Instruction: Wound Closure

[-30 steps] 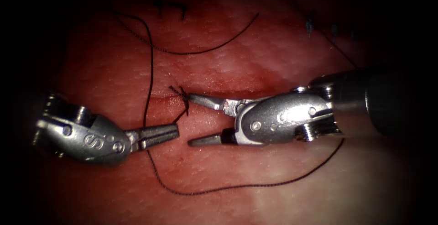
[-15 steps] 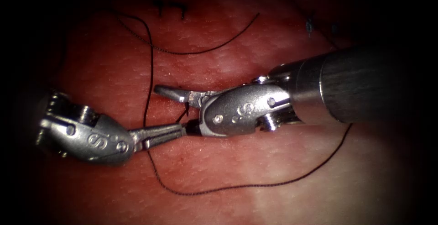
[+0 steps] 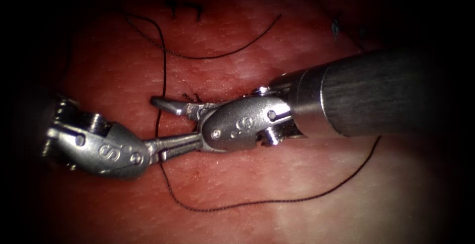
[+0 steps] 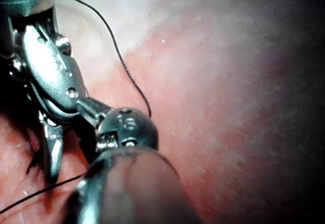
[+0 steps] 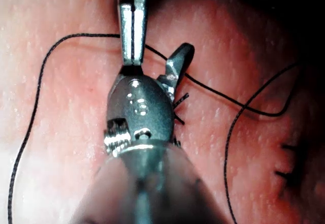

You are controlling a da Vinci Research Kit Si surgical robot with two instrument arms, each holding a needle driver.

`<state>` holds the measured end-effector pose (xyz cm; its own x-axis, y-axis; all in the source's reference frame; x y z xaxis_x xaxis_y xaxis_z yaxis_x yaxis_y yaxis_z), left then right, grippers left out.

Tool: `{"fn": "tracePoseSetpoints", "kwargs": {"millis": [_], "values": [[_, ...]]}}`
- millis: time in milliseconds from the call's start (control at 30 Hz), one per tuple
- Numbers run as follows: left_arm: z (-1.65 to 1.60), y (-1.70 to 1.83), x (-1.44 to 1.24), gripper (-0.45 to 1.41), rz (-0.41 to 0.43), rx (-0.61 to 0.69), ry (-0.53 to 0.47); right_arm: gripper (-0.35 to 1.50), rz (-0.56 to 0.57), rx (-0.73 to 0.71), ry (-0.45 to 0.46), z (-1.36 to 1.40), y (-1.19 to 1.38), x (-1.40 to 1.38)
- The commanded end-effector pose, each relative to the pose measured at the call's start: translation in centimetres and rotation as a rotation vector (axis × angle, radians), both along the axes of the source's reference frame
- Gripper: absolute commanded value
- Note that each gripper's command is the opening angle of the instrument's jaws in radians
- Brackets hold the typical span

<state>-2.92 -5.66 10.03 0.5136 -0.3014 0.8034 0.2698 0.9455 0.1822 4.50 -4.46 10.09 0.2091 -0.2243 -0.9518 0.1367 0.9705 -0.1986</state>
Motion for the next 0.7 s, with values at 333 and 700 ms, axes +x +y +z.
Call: {"fn": "tracePoseSetpoints", "kwargs": {"millis": [333,700], "values": [[0.00,-0.13,-0.05,-0.45,0.004,0.004,-0.005,-0.05,-0.010,-0.035,0.008,0.19,-0.05,0.07],[-0.04,-0.18,-0.04,-0.45,0.007,0.005,-0.007,-0.35,-0.056,-0.142,-0.030,0.13,-0.18,0.03]]}}
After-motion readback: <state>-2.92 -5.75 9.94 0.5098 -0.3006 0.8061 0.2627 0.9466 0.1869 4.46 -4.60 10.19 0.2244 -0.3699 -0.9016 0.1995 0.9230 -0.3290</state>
